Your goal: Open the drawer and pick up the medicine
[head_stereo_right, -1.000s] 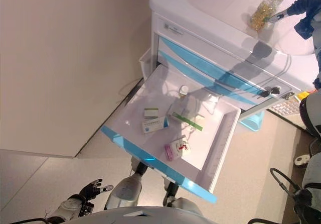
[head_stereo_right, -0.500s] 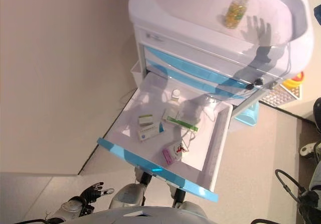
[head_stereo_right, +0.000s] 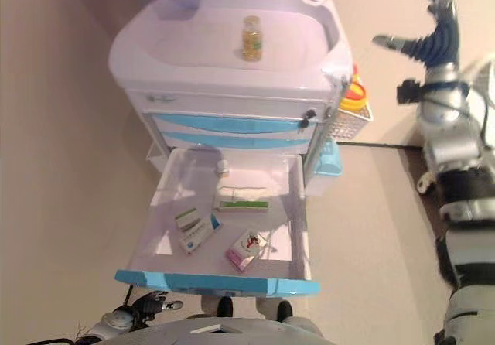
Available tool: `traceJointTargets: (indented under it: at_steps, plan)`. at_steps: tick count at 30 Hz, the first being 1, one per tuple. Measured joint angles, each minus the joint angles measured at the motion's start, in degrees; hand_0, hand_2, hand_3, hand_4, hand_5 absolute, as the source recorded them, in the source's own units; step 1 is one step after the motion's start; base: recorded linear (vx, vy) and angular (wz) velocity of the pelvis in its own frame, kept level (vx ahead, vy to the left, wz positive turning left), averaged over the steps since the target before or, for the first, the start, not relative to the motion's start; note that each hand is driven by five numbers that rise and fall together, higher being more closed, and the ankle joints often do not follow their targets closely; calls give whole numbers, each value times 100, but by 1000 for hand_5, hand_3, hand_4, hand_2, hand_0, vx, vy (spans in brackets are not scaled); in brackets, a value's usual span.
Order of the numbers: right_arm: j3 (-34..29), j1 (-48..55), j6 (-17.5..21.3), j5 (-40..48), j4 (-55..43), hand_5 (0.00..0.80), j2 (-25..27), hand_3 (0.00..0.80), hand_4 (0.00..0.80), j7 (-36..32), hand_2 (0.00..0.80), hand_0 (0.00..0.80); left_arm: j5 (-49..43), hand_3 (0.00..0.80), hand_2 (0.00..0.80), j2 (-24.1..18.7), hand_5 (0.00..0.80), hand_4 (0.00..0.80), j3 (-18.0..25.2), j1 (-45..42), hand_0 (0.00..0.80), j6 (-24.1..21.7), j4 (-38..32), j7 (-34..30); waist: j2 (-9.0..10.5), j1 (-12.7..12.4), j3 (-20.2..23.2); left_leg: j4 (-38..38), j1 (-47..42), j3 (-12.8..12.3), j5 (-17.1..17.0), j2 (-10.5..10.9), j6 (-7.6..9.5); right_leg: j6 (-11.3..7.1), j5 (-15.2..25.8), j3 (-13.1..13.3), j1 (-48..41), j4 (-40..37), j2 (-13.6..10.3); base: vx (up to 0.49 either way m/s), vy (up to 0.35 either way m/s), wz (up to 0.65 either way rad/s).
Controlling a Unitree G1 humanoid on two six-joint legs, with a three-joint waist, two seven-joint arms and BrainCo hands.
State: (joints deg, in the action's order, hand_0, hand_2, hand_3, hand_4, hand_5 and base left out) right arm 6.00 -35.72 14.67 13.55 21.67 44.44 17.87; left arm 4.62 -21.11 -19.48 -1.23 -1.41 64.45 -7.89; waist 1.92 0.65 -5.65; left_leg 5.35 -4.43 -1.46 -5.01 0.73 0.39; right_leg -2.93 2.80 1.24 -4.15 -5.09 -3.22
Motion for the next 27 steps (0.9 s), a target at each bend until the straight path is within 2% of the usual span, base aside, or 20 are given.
traceJointTargets:
  at_steps: [5,9,12,17,24,25,27]
  plan:
    - [-151,1595,60,-405,-484,0,-1133,0,0,286,0,0,1,0,0,378,0,0,1,-64,0,-2,6,87,-24,265,20,2,-4,-151,20,-36,14,-7,27,106,72,-1,16,-9,6,-21]
    - [-119,2554,317,-708,-321,0,-1604,0,0,386,0,0,-1,0,0,493,0,0,10,-130,0,-19,4,202,-43,315,16,-1,-64,-272,36,-71,-5,20,46,143,59,-11,41,13,16,-12]
    - [-35,3004,453,-931,368,0,-1849,0,0,280,0,0,-1,0,0,518,0,0,15,-205,0,-131,2,275,-96,379,11,2,-120,-292,68,-72,-2,-3,26,144,-4,-15,37,10,5,-4]
    - [209,3506,518,-1068,1464,0,-1948,0,0,-70,0,0,-4,0,0,555,0,0,25,-298,0,-211,77,319,-178,407,37,4,-140,-316,134,-80,-33,-4,26,109,-3,-37,24,7,-4,-3]
    - [230,3852,383,-670,3106,0,-2396,0,0,-875,0,0,-5,0,0,598,0,0,138,-326,0,-398,361,314,-218,378,60,4,-133,-273,132,-83,-21,0,24,38,-12,-41,22,5,-12,3]
    - [163,3821,483,-641,3440,0,-2478,0,0,-976,0,0,-16,0,0,599,0,0,151,-323,0,-432,459,297,-214,362,62,4,-131,-254,131,-82,-19,0,24,-34,-20,-42,7,15,-43,9]
    - [147,3816,417,-504,3979,0,-2577,0,0,-1145,0,0,-24,0,0,595,0,0,185,-292,0,-518,504,276,-191,323,63,3,-124,-192,133,-77,-23,2,22,-92,-25,-41,3,16,-33,12]
